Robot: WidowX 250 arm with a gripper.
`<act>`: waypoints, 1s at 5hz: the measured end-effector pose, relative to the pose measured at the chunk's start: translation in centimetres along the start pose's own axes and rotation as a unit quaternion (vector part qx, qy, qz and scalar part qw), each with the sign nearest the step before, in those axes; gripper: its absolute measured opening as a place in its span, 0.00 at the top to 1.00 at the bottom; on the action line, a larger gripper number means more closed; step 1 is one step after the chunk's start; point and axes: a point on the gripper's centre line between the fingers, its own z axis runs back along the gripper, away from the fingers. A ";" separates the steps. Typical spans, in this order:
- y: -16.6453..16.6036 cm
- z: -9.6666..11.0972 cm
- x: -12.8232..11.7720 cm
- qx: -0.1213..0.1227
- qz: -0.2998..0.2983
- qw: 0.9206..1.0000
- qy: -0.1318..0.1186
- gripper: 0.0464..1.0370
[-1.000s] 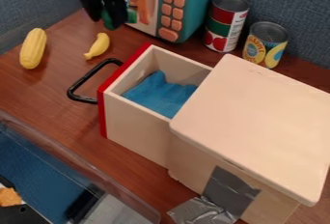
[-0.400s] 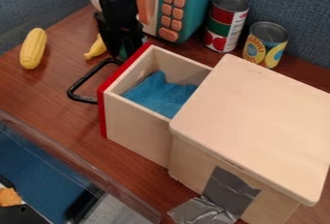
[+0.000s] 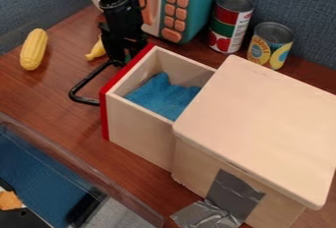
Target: TAKE THINGS IN A BOX
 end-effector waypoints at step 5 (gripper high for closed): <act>-3.6 12.8 -2.5 0.008 0.028 0.995 -0.090 0.04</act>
